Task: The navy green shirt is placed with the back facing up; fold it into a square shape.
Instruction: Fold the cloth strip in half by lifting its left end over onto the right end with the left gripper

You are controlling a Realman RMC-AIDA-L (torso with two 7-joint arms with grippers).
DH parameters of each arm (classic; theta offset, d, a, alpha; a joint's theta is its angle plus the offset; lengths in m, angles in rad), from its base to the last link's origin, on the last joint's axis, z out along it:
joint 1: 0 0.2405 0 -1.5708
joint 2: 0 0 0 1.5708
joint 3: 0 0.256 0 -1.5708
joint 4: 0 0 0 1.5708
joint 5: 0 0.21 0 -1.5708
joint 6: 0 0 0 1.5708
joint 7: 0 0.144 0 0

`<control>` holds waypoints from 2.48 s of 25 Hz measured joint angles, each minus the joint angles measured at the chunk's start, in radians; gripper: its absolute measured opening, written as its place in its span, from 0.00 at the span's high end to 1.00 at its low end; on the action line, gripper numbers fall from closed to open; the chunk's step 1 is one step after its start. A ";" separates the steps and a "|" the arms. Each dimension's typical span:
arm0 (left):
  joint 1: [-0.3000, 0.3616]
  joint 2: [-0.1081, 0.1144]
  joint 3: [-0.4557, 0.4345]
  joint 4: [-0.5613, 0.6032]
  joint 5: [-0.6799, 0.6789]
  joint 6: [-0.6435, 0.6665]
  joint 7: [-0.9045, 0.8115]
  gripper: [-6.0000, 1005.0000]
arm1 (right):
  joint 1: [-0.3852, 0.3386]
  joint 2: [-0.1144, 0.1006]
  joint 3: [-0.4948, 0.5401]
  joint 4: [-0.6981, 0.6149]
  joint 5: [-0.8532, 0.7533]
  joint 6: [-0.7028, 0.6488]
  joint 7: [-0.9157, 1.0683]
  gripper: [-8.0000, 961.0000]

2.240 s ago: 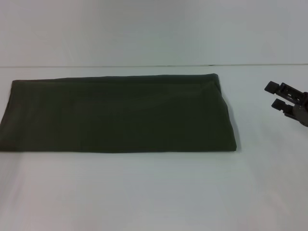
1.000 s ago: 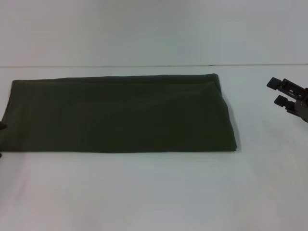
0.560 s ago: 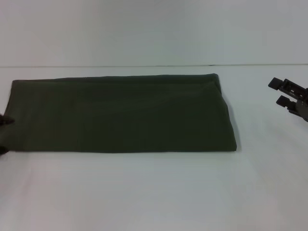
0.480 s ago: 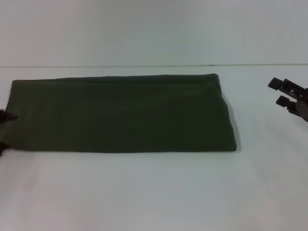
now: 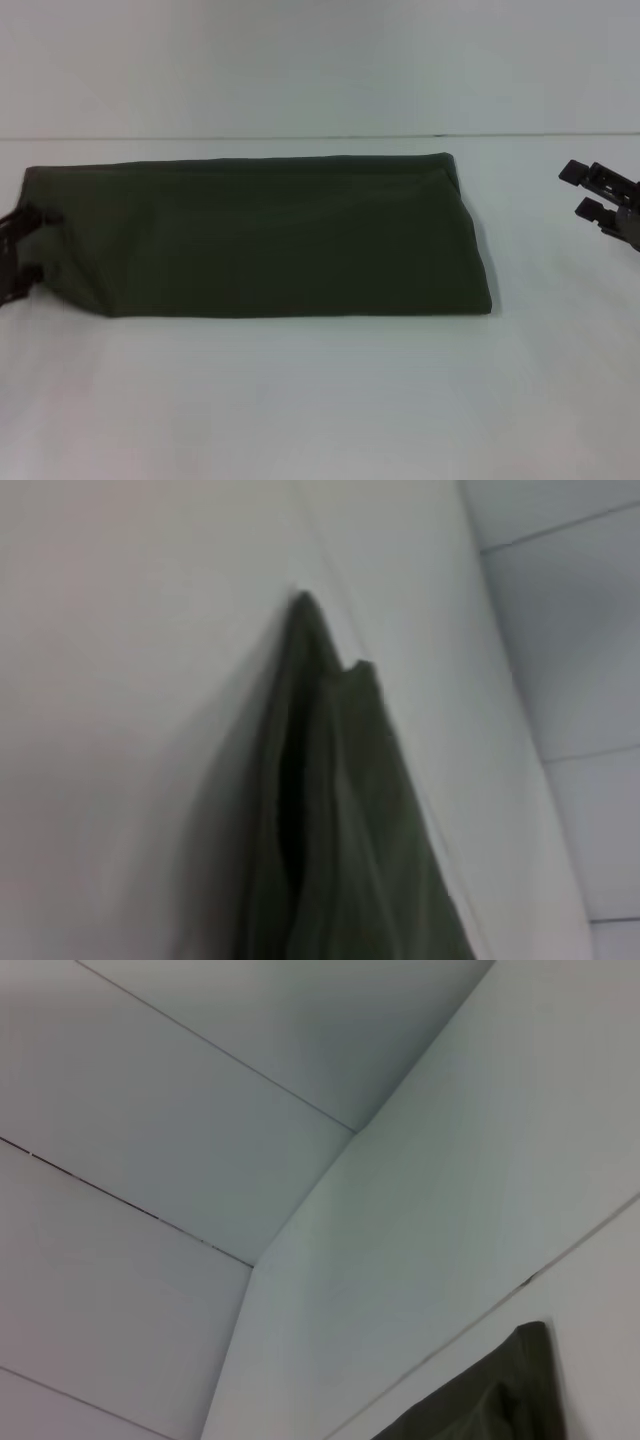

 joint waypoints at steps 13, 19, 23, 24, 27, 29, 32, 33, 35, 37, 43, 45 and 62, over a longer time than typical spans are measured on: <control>0.006 -0.003 -0.001 0.000 0.074 -0.064 -0.059 0.07 | 0.007 0.001 0.000 0.000 0.000 0.023 0.001 0.03; -0.015 -0.006 -0.004 -0.010 0.059 -0.139 -0.050 0.07 | 0.008 0.000 0.000 0.000 0.000 0.025 0.004 0.03; -0.020 -0.008 -0.008 -0.010 -0.050 -0.094 0.040 0.07 | 0.009 0.000 0.005 0.000 0.001 0.026 0.005 0.03; -0.017 -0.008 -0.008 -0.009 -0.068 -0.067 0.056 0.07 | 0.010 0.000 0.006 0.000 0.001 0.027 0.005 0.03; -0.002 -0.005 -0.008 -0.004 -0.094 -0.011 0.080 0.07 | 0.013 0.000 0.008 0.000 0.002 0.031 0.005 0.03; 0.006 -0.004 -0.003 -0.006 -0.066 -0.044 0.061 0.07 | 0.013 0.001 0.008 0.000 0.002 0.036 0.005 0.03; 0.004 -0.003 0.006 -0.011 -0.006 -0.100 0.034 0.07 | 0.013 0.001 0.008 0.000 -0.001 0.043 0.005 0.03; 0.003 -0.004 0.011 -0.011 0.007 -0.113 0.029 0.07 | 0.013 0.001 0.008 0.000 -0.001 0.043 0.005 0.03; 0.000 -0.004 0.024 -0.011 0.021 -0.126 0.023 0.07 | 0.013 0.000 0.008 0.000 0.000 0.040 0.006 0.03; -0.004 -0.005 0.032 -0.007 0.026 -0.133 0.022 0.07 | 0.013 0.000 0.008 0.000 0.000 0.039 0.008 0.03; -0.022 -0.006 0.038 -0.012 0.008 -0.154 0.038 0.07 | 0.011 0.000 0.008 0.000 0.001 0.037 0.008 0.04; -0.029 -0.008 0.035 -0.022 -0.013 -0.167 0.057 0.07 | 0.011 0.000 0.008 0.000 0.001 0.035 0.008 0.03; -0.068 0.001 0.063 -0.063 -0.055 -0.130 0.131 0.08 | 0.010 -0.002 0.009 0.000 -0.002 0.044 0.005 0.03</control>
